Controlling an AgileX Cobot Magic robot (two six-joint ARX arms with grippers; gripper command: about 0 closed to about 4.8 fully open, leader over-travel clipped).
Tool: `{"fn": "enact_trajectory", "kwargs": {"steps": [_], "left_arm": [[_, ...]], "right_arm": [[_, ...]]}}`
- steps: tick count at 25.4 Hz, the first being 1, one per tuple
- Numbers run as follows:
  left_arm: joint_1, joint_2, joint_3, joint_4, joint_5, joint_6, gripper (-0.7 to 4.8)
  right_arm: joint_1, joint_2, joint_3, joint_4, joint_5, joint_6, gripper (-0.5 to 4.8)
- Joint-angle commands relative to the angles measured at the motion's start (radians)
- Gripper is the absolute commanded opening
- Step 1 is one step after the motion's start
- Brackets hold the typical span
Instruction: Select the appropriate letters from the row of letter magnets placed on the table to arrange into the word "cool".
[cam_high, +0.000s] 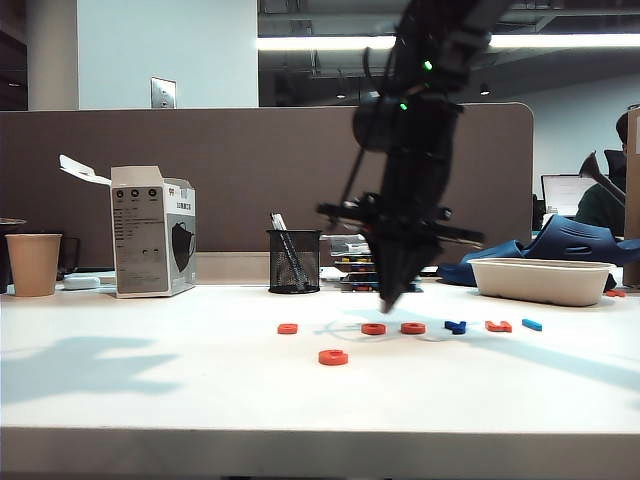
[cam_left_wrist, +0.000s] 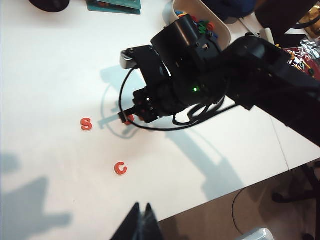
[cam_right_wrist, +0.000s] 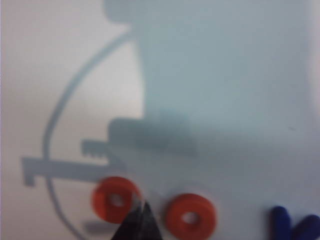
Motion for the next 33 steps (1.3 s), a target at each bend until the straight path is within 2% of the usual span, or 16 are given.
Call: {"fn": "enact_trajectory", "kwargs": {"steps": [1,6,22,29,33], "left_arm": [[-0.001,-0.005,0.004,0.006,-0.003,0.005,-0.04],[-0.001,-0.005,0.004,0.01,-0.003,0.005,-0.04],[-0.001,-0.005,0.004,0.013,-0.003,0.005,-0.04],[-0.001,-0.005,0.004,0.014,-0.003,0.005,-0.04],[-0.001,-0.005,0.004,0.015,-0.003,0.005,-0.04]], "right_arm": [[-0.001,-0.008,0.005,-0.006,-0.028,-0.011,-0.01],[-0.002,0.001,0.005,0.014,-0.089,-0.01,-0.02],[-0.006,0.029,0.005,0.023,-0.097,-0.009,-0.02],[-0.006,0.054,0.005,-0.024,-0.071,-0.008,-0.02],[-0.006,0.06,0.005,-0.066,-0.023,-0.011,-0.02]]}}
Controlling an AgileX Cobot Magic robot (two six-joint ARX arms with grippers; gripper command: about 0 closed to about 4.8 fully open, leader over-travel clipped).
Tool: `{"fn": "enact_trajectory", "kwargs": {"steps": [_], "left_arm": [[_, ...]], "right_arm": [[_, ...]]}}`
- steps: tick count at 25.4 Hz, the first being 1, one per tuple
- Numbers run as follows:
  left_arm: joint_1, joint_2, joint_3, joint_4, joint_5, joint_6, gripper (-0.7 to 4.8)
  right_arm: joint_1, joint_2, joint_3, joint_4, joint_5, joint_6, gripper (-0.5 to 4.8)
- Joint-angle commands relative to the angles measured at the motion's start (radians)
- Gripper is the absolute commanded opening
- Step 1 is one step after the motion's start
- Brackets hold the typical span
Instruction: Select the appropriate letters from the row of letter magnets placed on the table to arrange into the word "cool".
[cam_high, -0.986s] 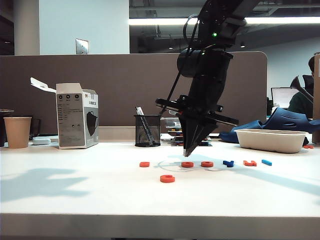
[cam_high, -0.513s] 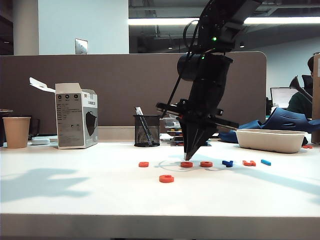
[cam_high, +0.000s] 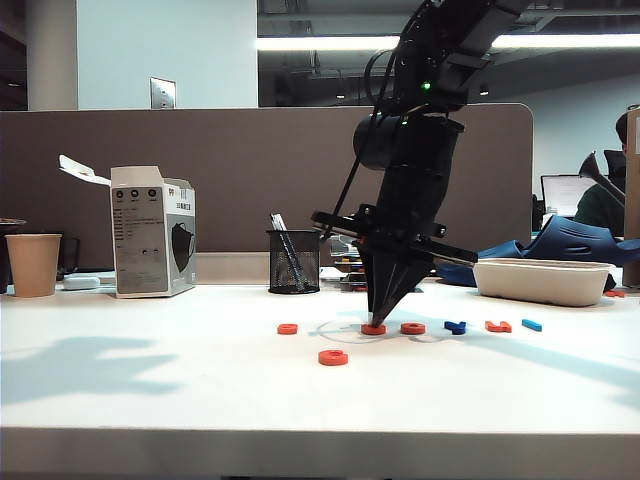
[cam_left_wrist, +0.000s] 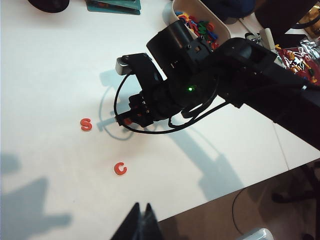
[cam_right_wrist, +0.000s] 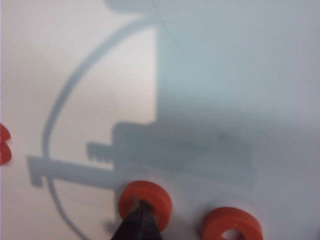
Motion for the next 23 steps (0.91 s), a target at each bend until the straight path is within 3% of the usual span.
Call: {"fn": "enact_trajectory", "kwargs": {"steps": [1,6,15,23], "left_arm": [[-0.001,-0.005,0.004,0.014,-0.003,0.005,-0.04],[-0.001,-0.005,0.004,0.014,-0.003,0.005,-0.04],[-0.001,-0.005,0.004,0.049,-0.003,0.005,-0.04],[-0.001,-0.005,0.004,0.054,-0.003,0.004,-0.04]], "right_arm": [[0.001,0.016,-0.007,-0.051,0.059,-0.005,-0.02],[0.001,0.016,-0.007,-0.068,0.06,-0.007,-0.02],[0.005,0.014,-0.007,-0.246,0.017,-0.082,-0.01],[0.061,-0.013,-0.008,-0.275,-0.026,-0.088,-0.02]]}}
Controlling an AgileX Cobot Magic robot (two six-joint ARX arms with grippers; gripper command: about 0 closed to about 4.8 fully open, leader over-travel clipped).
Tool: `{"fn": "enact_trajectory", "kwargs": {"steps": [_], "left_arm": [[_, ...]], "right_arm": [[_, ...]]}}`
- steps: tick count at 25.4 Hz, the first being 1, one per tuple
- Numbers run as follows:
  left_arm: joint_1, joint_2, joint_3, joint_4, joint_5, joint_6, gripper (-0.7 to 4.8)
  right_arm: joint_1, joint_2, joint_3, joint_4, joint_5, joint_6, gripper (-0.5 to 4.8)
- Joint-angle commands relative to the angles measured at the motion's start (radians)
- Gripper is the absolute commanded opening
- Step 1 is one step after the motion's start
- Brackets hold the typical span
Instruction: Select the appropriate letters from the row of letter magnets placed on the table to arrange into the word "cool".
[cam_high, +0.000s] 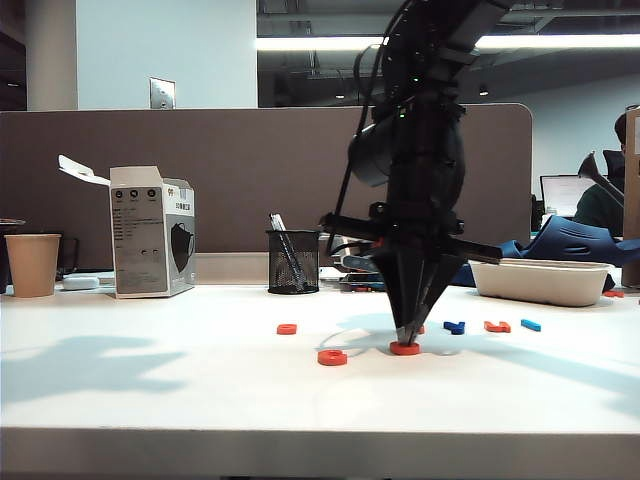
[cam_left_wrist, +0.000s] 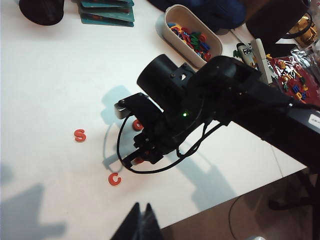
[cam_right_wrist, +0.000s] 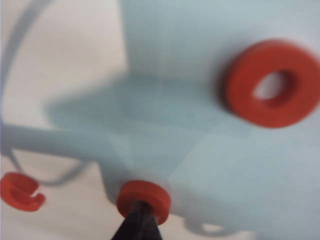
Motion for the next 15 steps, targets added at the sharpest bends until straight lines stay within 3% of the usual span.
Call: {"fn": "enact_trajectory", "kwargs": {"steps": [1,15], "left_arm": [[-0.001,-0.005,0.004,0.013,-0.004,0.005,-0.04],[-0.001,-0.005,0.004,0.009,-0.002,0.005,-0.04]], "right_arm": [[0.026,-0.005,-0.003,-0.008,-0.017,-0.002,-0.02],[0.08,-0.01,-0.003,-0.038,0.057,0.016,-0.01]]}}
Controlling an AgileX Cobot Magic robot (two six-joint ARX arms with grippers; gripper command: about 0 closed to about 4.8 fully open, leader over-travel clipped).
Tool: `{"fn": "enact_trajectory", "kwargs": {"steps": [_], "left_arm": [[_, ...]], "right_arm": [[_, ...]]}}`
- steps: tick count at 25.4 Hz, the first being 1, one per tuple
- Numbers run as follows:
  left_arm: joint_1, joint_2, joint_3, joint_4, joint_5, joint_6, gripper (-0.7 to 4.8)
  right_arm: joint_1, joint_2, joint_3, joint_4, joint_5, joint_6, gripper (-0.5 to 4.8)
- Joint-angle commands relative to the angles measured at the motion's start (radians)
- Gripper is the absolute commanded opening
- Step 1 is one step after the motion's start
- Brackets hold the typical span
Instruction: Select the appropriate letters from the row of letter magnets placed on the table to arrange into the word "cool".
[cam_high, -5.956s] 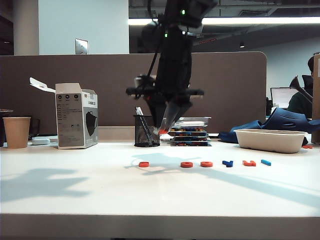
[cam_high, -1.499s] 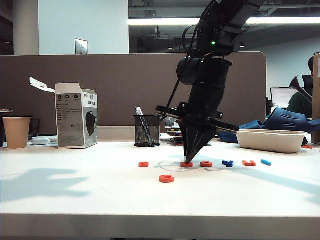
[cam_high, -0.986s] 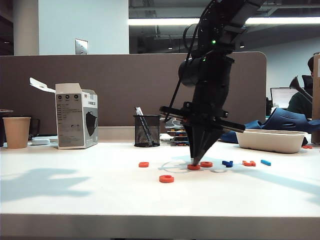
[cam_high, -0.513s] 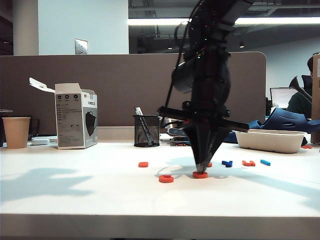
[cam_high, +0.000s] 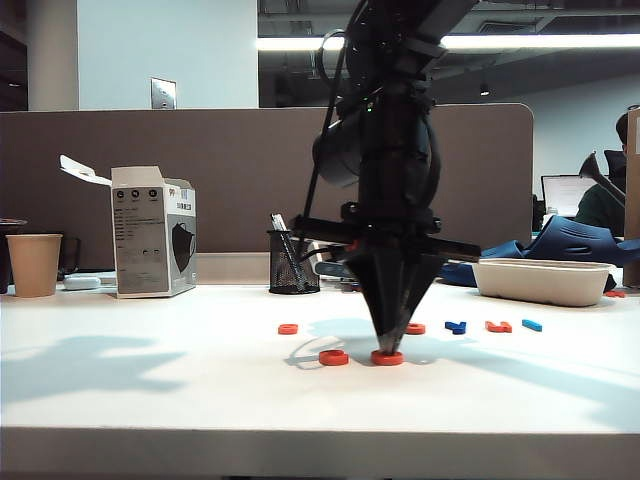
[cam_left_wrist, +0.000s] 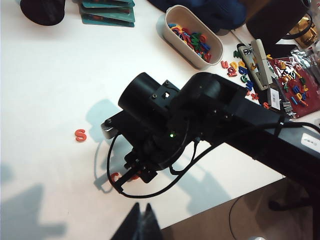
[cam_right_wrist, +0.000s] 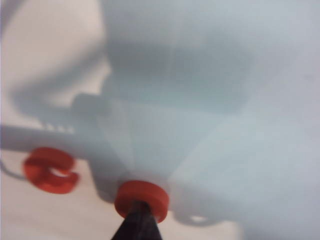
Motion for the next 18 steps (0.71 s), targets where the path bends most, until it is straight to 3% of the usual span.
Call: {"fn": "enact_trajectory", "kwargs": {"steps": [1,10,14,18], "left_arm": [[-0.001,-0.005,0.004,0.009,-0.002,0.005,-0.04],[-0.001,-0.005,0.004,0.008,-0.003,0.005,-0.04],[-0.001,-0.005,0.004,0.009,-0.003,0.005,-0.04],[-0.001,-0.005,0.004,0.009,-0.003,0.005,-0.04]], "right_arm": [[-0.001,-0.01,0.0,0.002,0.008,0.0,-0.02],[0.005,-0.043,0.001,-0.003,-0.045,-0.003,-0.01],[-0.02,-0.095,0.002,0.087,0.083,-0.007,-0.01],[-0.094,-0.083,0.001,0.175,0.084,-0.007,-0.02]]}}
